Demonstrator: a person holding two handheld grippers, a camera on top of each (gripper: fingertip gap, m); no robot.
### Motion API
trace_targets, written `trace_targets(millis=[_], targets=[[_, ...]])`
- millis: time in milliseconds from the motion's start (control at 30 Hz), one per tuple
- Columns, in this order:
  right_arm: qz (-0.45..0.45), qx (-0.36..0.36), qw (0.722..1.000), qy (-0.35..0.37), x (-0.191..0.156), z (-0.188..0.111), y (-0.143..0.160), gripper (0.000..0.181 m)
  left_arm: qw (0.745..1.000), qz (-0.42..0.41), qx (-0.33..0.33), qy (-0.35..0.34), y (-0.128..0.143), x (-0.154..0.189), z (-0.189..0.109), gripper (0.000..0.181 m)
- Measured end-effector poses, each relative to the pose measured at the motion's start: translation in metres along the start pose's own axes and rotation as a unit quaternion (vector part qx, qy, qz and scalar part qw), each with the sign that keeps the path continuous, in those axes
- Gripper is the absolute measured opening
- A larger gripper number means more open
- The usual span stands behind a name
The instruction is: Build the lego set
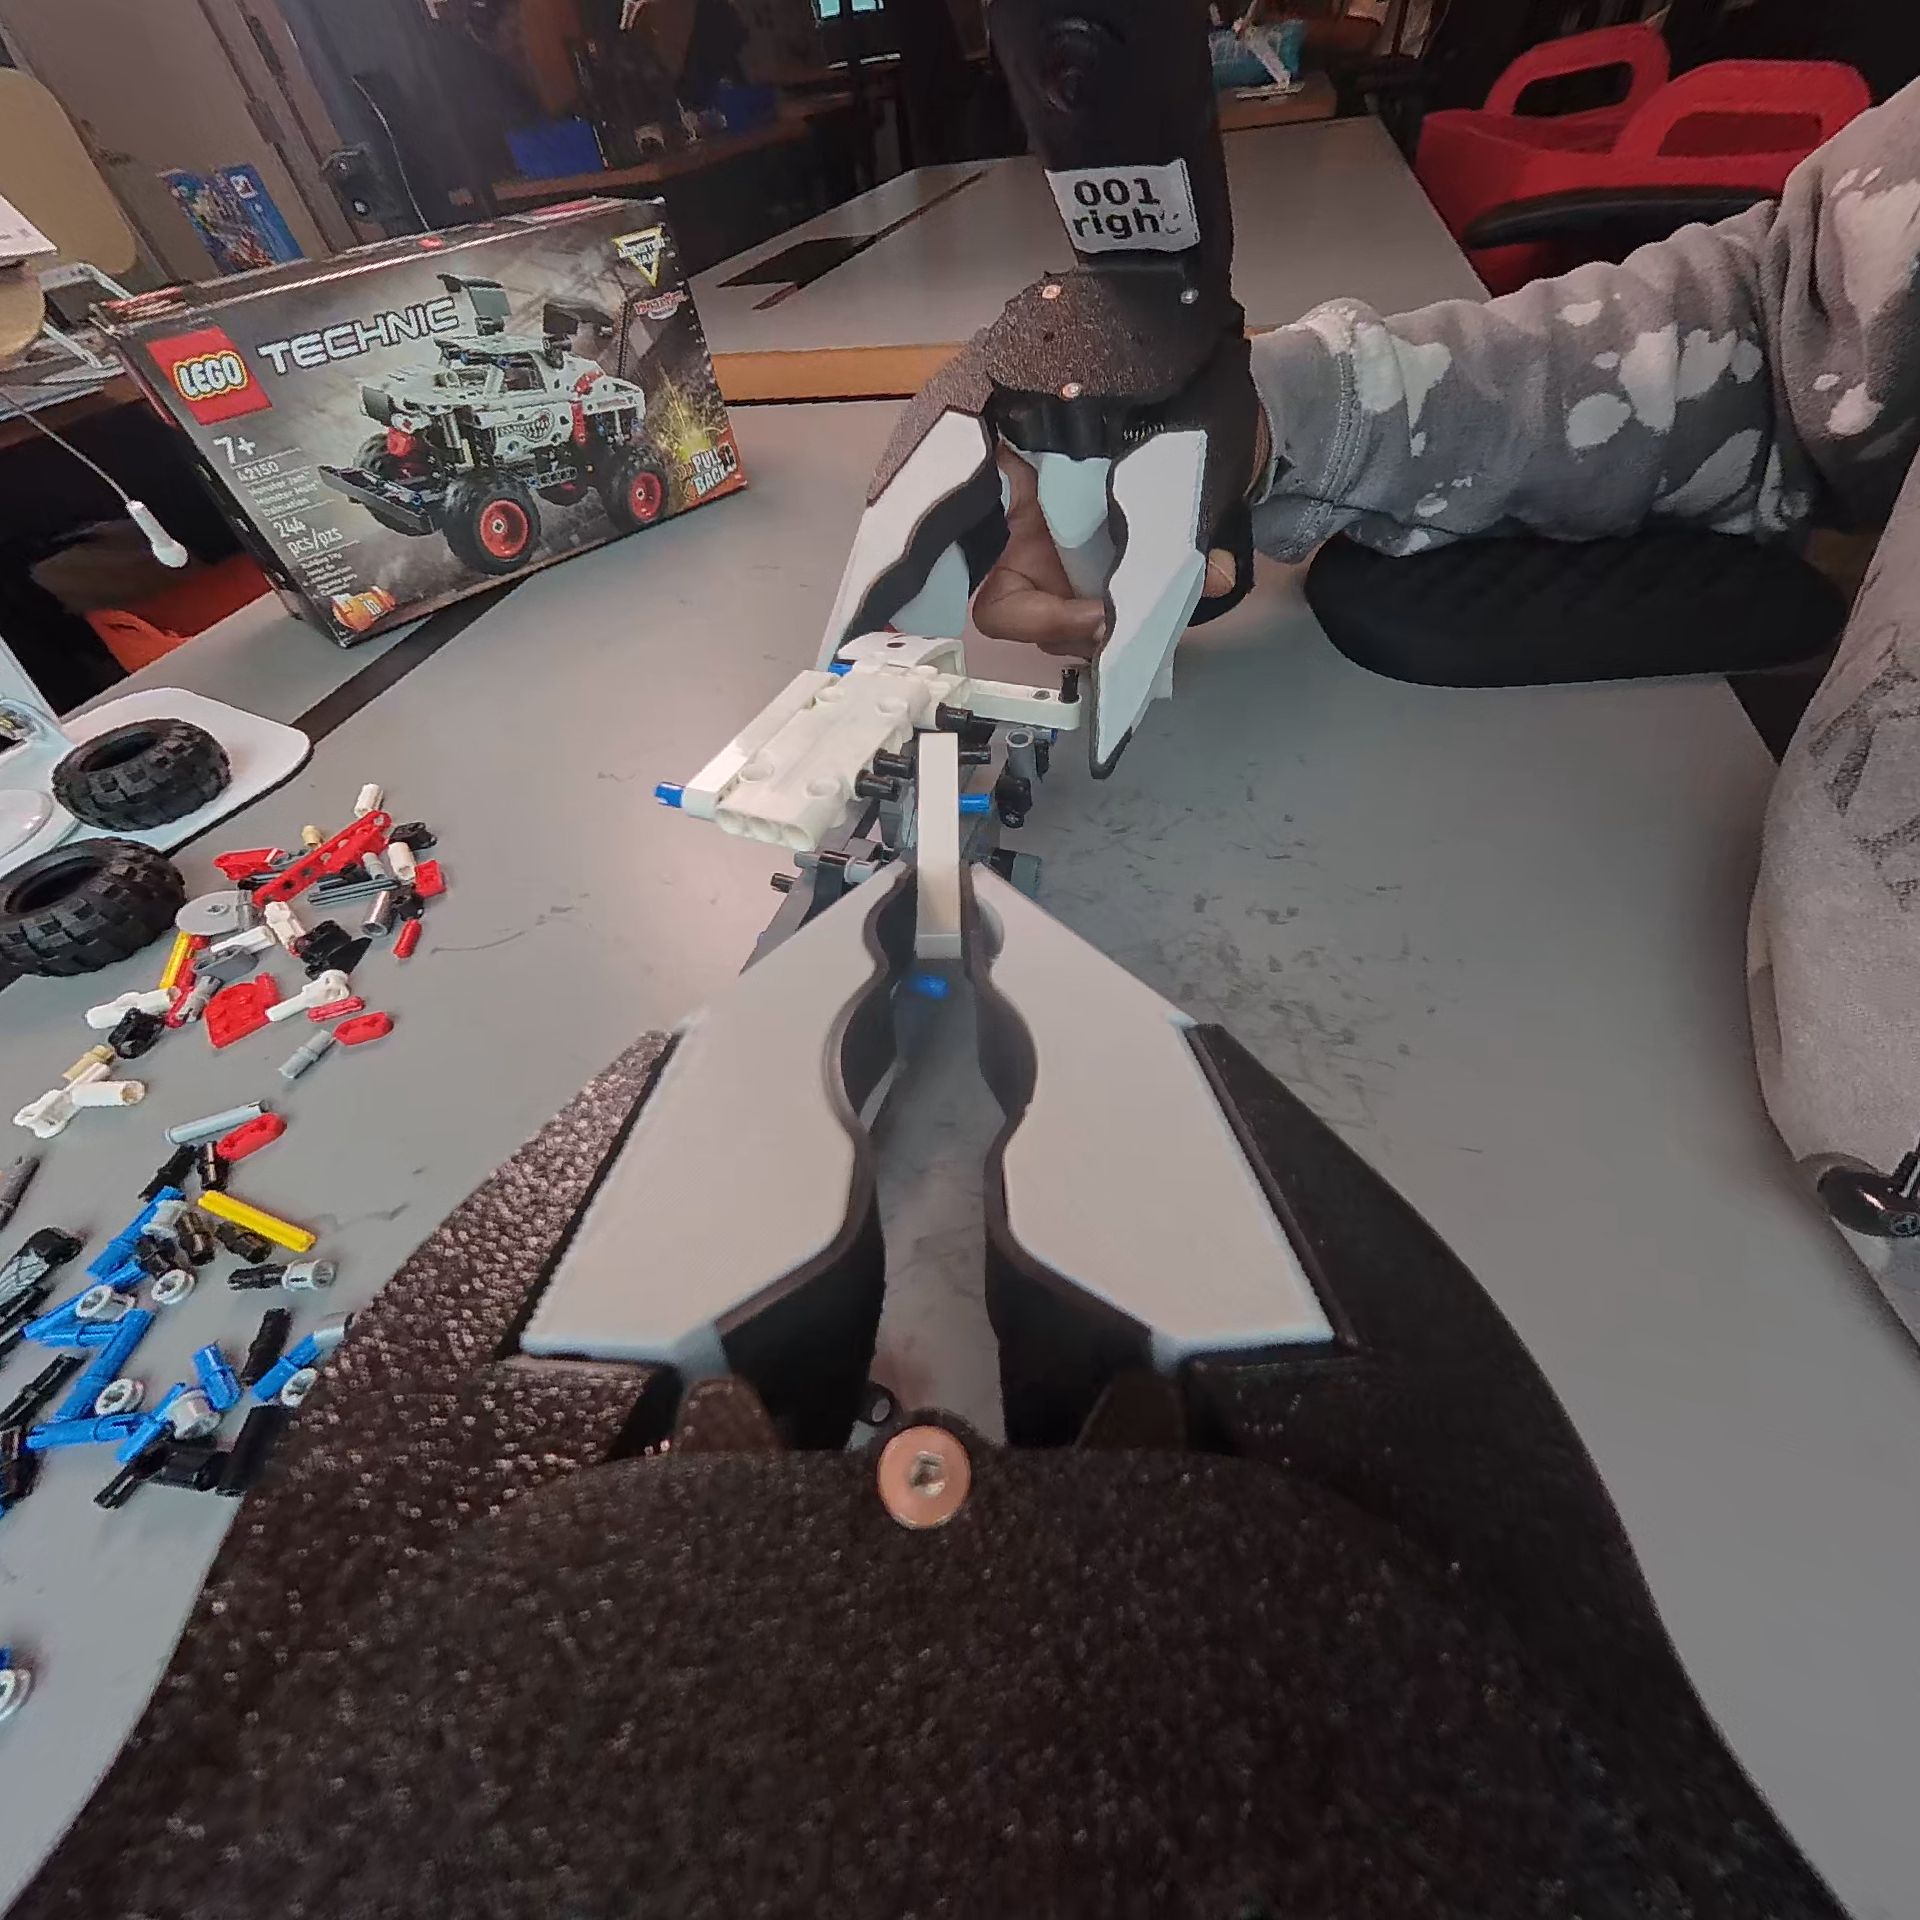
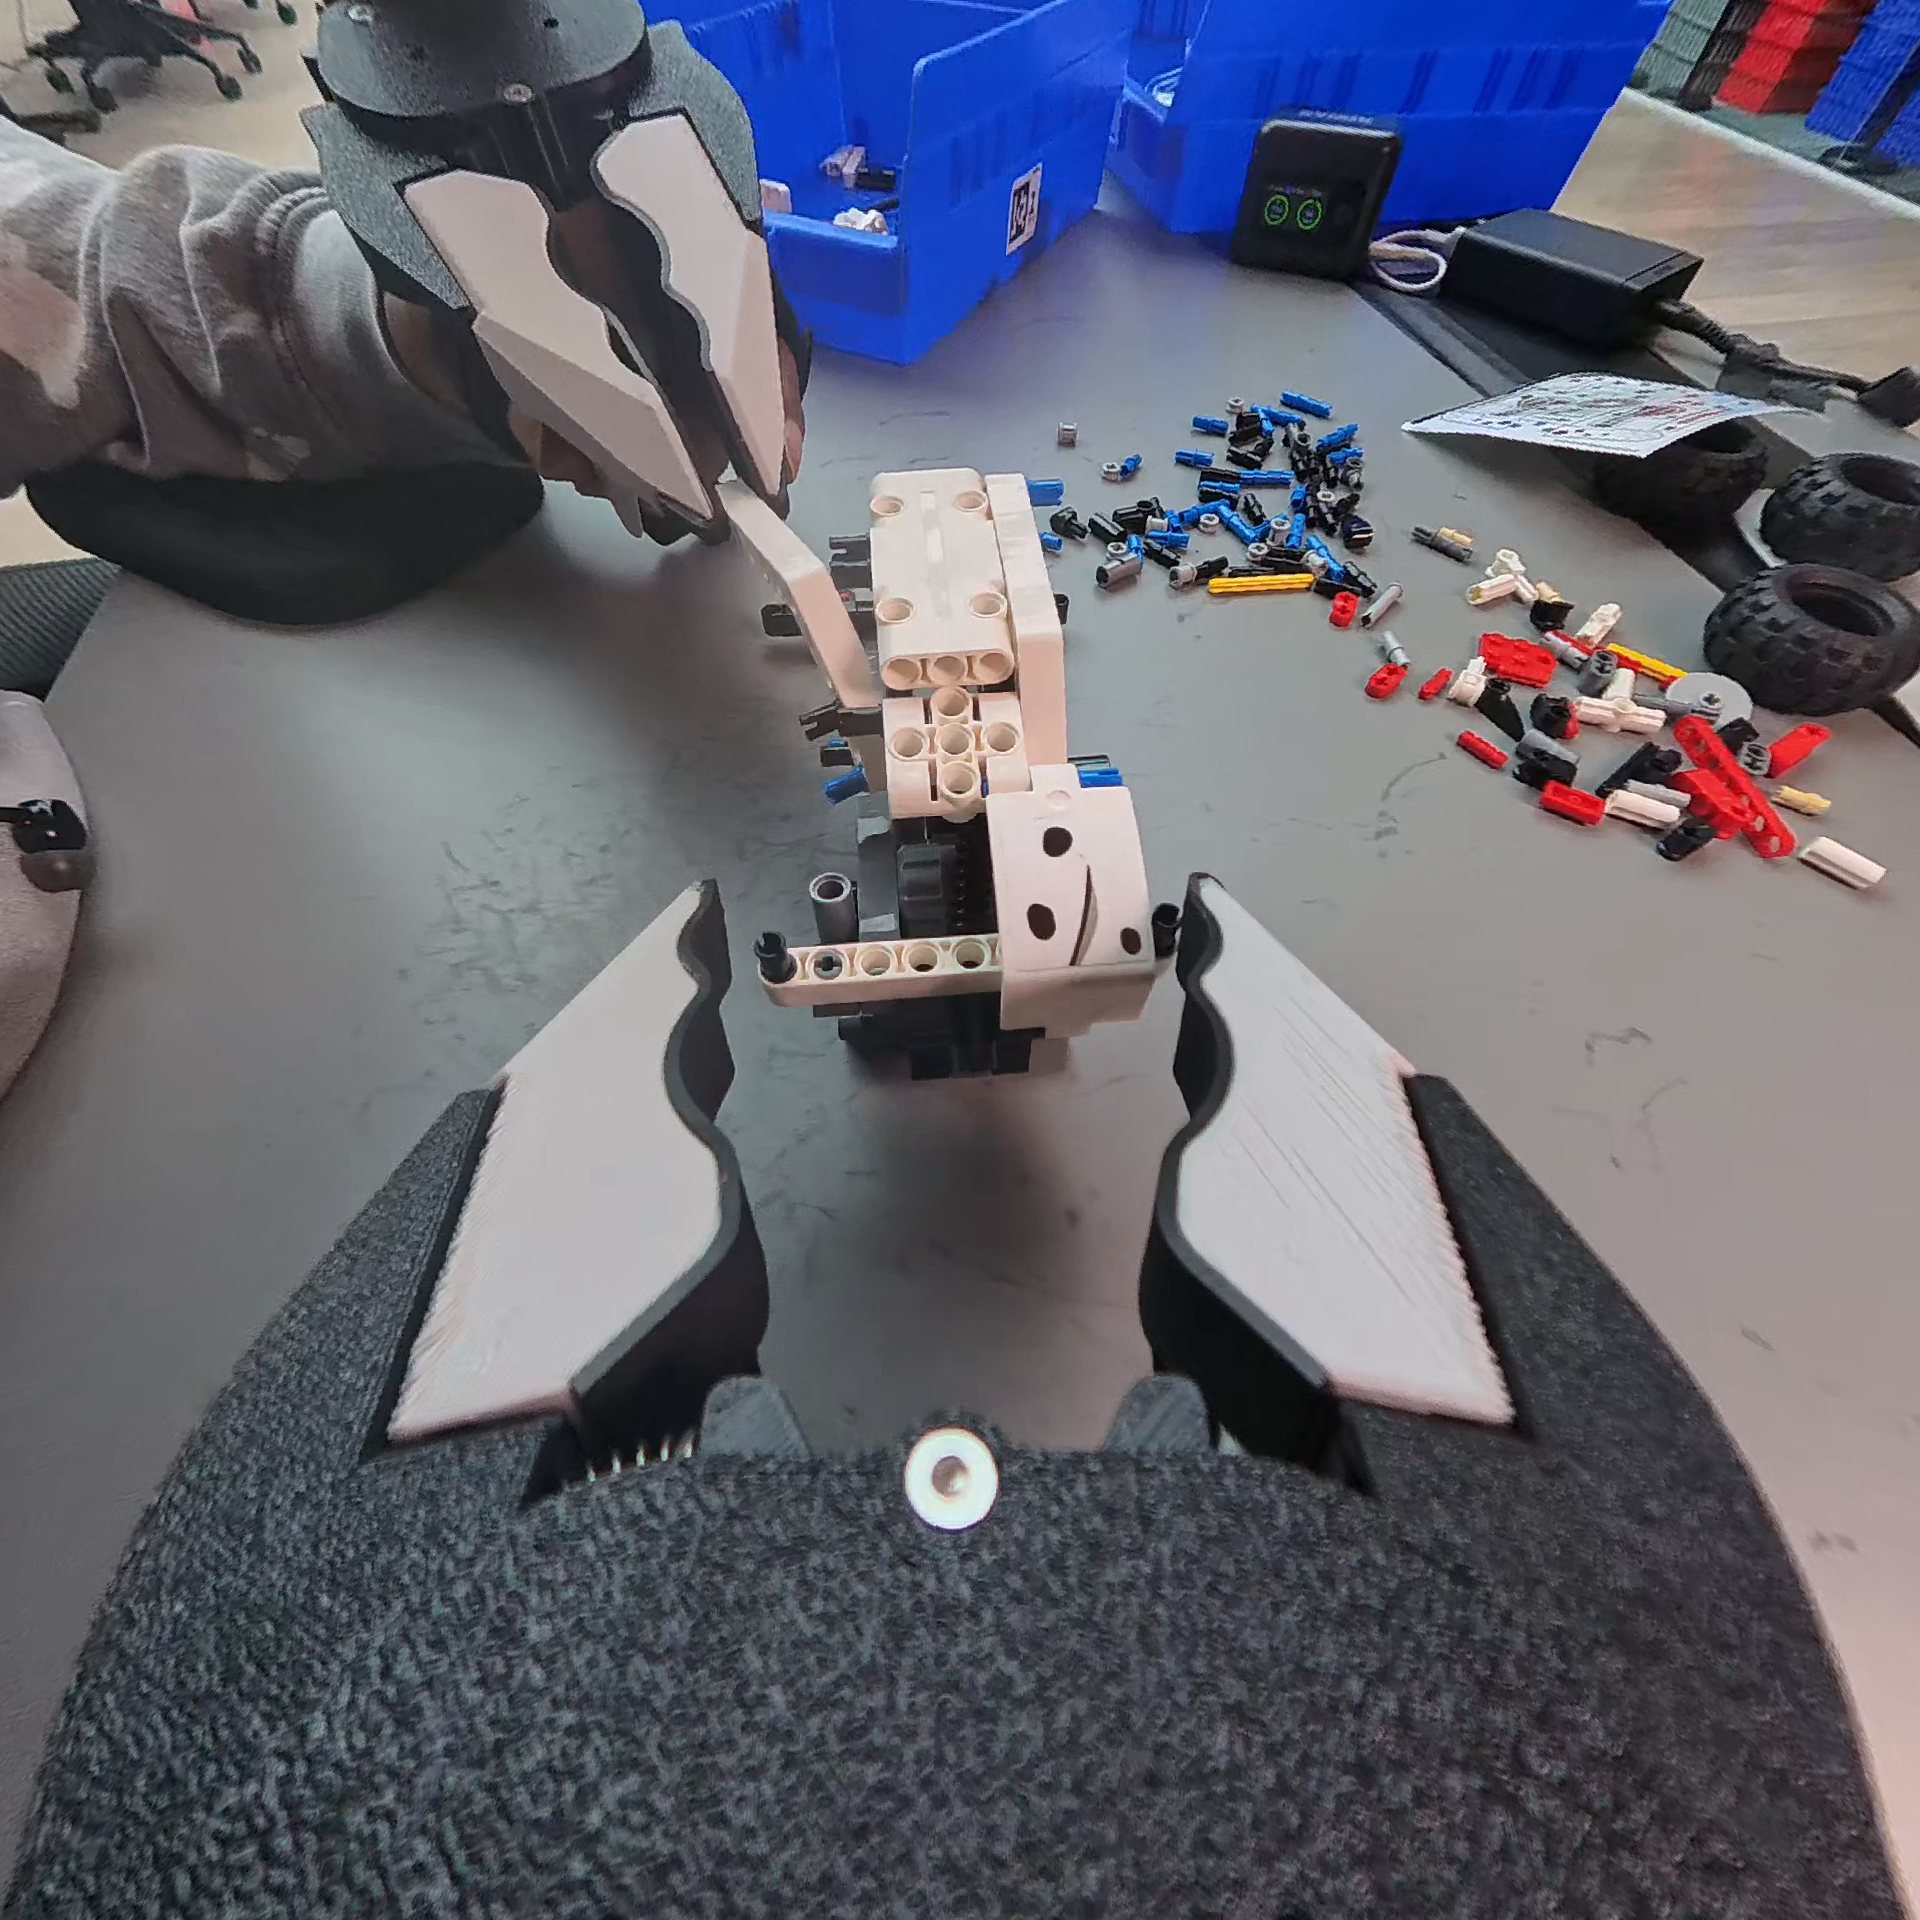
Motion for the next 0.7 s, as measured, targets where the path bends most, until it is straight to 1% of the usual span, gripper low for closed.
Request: trace_targets(millis=[167,700], targets=[[-0.007,-0.013,1.0,0.012,0.0005,0.0018,0.0016,0.082,1.0,-0.001,0.001,0.001,0.0001,-0.0003,0.0003,0.008],[-0.007,-0.015,1.0,0.012,0.0004,0.002,0.002,0.082,1.0,-0.004,0.003,0.002,-0.0006,-0.0002,-0.0002,0.008]])
Point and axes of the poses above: each gripper's, where its closed fingertips meet, z out along the fingers, y out of its underside, x = y × z across the jaws, the point moved 10 cm from there along -z, back along the fingers, and after that the axes turned 2 degrees about -y, right-handed, at the moved point
